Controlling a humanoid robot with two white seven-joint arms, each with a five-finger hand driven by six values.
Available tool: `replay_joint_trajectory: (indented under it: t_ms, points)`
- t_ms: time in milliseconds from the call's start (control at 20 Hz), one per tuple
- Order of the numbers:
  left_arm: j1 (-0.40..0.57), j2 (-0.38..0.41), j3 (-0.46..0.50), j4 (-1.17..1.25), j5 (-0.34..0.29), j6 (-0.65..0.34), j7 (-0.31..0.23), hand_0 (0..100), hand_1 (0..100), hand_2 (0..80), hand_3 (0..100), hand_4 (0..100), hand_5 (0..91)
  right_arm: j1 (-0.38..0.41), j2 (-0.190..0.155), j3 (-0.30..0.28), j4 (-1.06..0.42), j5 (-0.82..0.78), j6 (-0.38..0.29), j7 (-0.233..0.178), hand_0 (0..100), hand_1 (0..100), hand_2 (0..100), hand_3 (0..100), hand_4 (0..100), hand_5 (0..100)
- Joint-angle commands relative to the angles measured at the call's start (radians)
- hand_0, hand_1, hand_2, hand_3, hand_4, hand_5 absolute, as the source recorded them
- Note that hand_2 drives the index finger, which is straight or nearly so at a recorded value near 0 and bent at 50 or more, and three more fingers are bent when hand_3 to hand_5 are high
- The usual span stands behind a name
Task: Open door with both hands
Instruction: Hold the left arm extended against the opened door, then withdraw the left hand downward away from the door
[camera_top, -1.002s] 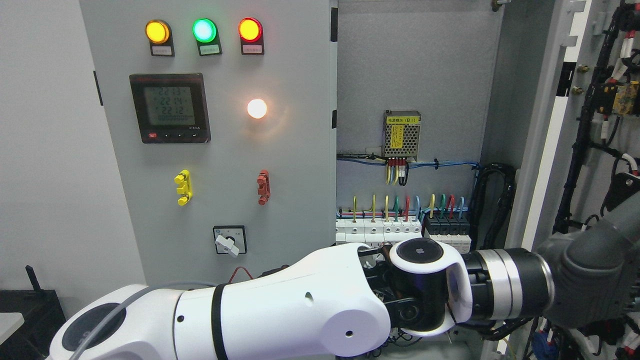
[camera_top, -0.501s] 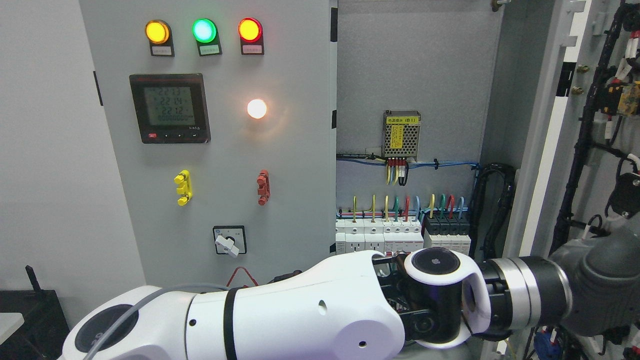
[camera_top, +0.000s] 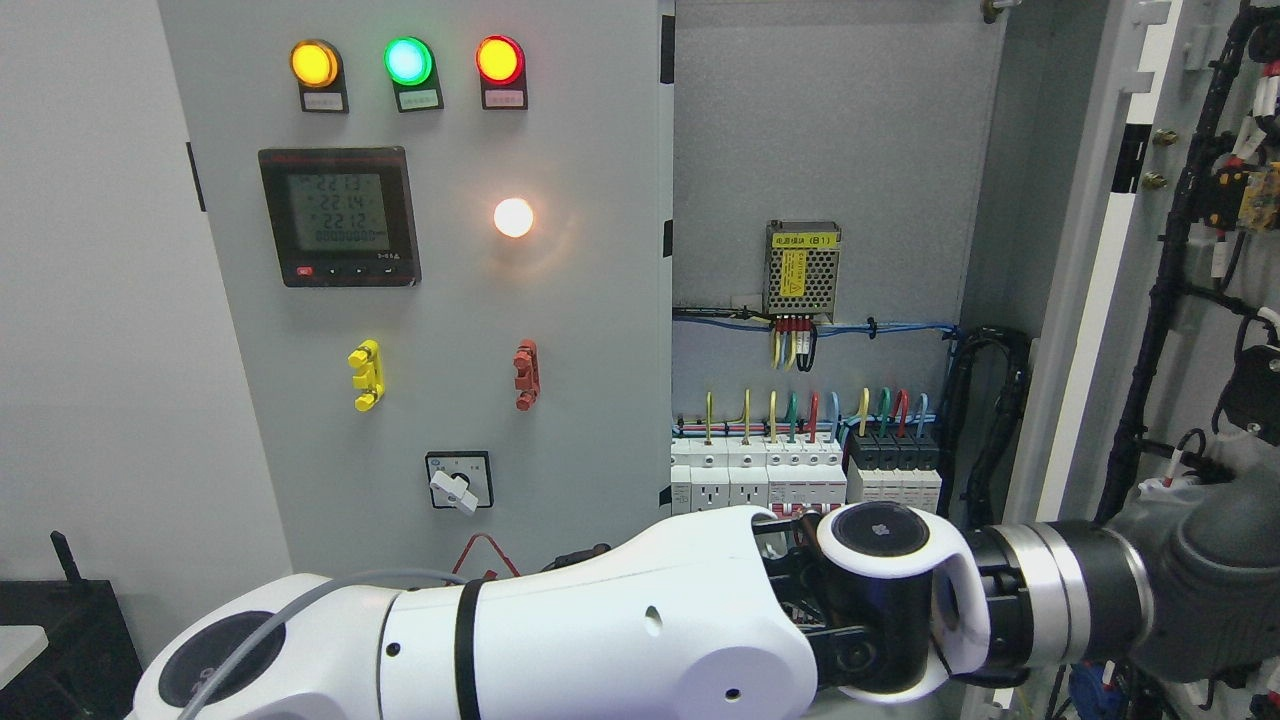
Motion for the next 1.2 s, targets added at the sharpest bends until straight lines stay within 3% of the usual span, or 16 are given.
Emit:
replay_joint_trajectory:
  t_ms: [0,150,351,551,651,801,1002,1152]
  points:
    - [0.048,0.130,0.009,0.036,-0.050,0.010,-0.041,0,0,0.0,0,0,0.0,0.000,-0.001,0.000,0.000,0.001,0.000,0.000,38,0,0,0,0,0]
    - [0.115,0.257,0.038,0.016,-0.076,0.016,-0.089,0,0,0.0,0,0,0.0,0.000,-0.001,0.000,0.000,0.001,0.000,0.002,38,0,0,0,0,0]
    - [0.204,0.423,0.096,-0.002,-0.098,0.062,-0.190,0,0,0.0,0,0,0.0,0.000,0.000,0.000,0.000,0.001,0.000,0.000,38,0,0,0,0,0]
    - [0.389,0.575,0.199,-0.100,-0.286,0.064,-0.221,0,0,0.0,0,0,0.0,0.000,-0.001,0.000,0.000,0.001,0.000,0.000,38,0,0,0,0,0]
    - [0.500,0.660,0.272,-0.166,-0.346,0.065,-0.257,0,0,0.0,0,0,0.0,0.000,0.000,0.000,0.000,0.001,0.000,0.000,38,0,0,0,0,0]
    - [0.626,0.785,0.335,-0.235,-0.368,0.065,-0.297,0,0,0.0,0,0,0.0,0.000,0.000,0.000,0.000,0.001,0.000,0.002,38,0,0,0,0,0]
    - [0.752,0.894,0.386,-0.246,-0.379,0.065,-0.313,0,0,0.0,0,0,0.0,0.000,-0.001,0.000,0.000,0.001,0.000,0.002,38,0,0,0,0,0]
    - [0.909,0.955,0.504,-0.240,-0.421,0.064,-0.314,0,0,0.0,0,0,0.0,0.000,0.000,0.000,0.000,0.001,0.000,0.002,38,0,0,0,0,0]
